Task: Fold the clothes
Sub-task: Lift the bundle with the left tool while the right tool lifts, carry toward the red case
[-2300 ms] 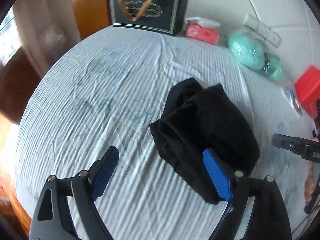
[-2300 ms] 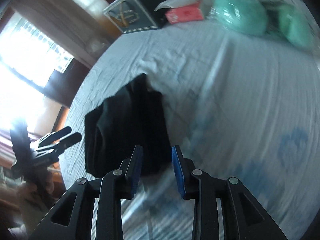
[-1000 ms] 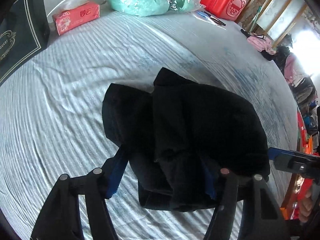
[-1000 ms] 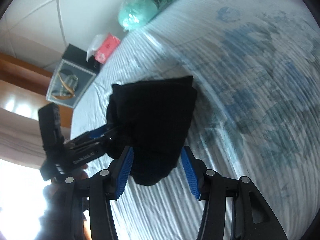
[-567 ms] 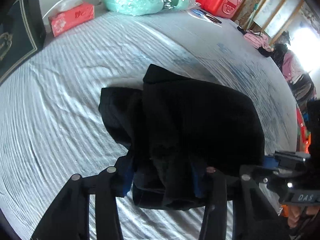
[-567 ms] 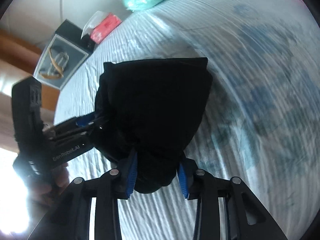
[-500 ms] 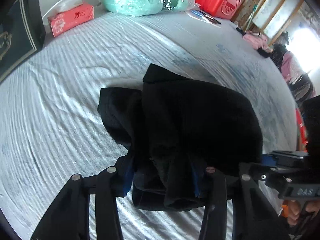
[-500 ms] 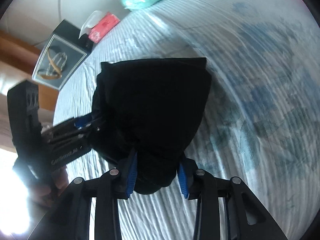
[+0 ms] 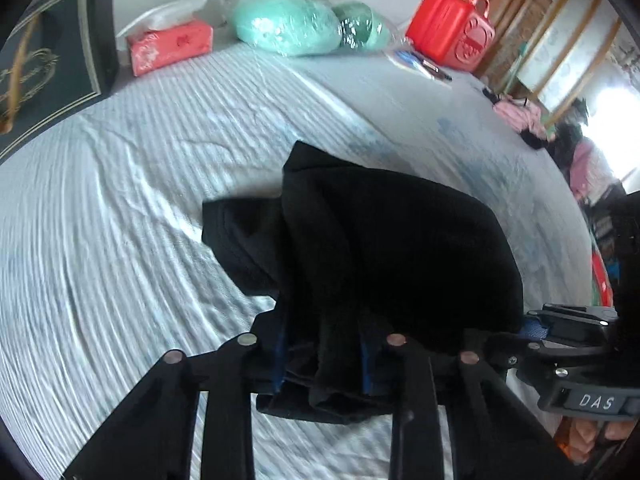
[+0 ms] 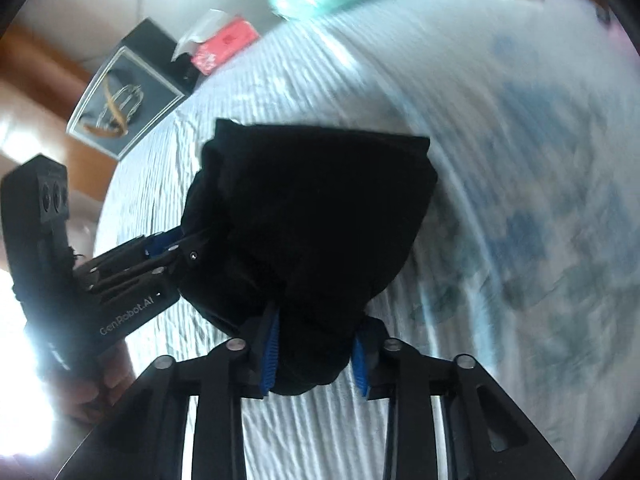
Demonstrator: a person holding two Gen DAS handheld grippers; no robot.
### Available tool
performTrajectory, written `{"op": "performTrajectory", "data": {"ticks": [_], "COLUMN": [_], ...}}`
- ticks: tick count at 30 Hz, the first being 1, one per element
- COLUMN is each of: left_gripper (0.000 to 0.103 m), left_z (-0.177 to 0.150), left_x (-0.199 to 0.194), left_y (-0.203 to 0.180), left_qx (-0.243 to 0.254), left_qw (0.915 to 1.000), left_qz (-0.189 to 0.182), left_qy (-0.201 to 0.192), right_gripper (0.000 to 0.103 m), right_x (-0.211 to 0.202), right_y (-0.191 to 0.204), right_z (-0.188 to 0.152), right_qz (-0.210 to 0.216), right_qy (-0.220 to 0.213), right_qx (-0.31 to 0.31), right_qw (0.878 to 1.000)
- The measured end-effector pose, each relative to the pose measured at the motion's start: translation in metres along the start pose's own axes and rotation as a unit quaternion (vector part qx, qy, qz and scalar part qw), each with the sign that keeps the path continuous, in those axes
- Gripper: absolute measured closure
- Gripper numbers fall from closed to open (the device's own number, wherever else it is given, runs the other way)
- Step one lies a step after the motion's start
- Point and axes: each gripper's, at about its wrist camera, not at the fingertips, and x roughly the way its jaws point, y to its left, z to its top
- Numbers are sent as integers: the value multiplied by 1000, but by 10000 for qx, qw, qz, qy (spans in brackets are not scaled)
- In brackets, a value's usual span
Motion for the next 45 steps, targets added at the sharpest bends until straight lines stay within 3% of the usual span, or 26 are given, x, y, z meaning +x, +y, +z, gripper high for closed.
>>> {"op": "performTrajectory", "data": {"ticks": [2,7,12,24,28,36,45], "left_gripper": [78,78,78,78,78,78,78], "left_z": [-2,5,14,26,38,71,112], "left_x": [-12,-47,-61,-35,-23,-2,57], "left_y": [-6,-53,-109,-297,-349,-406,-468], "left_qx": [-186,-151,-172,-599,-459,-82,52], "left_qw": [9996,9982,9965,9901,9916,9934,9967], "left_qz": [-160,-169,-120,279,280,-36,16], "left_qy": [-104,-559,-813,-1240,-1175,-1140,-815], "right_gripper": [78,79,79,79,79,79,79], "right_x": [-16,-70,-123,-212,-236,-272,-276], "right_y": [0,-4,-36,-202,-251,-316,-396], "right_z": [0,6,12,18,23,31,53], "right_qz": [-80,-253,-199,339,353,247,298], "right_qy": [-125,-545,-837,-869,-829,-1126,-980], "right_qx": [-182,-723,-951,-1591,-1519,-1049,-638], "right_qw": [9997,9956,9917,9828,9843,9878,9927]}}
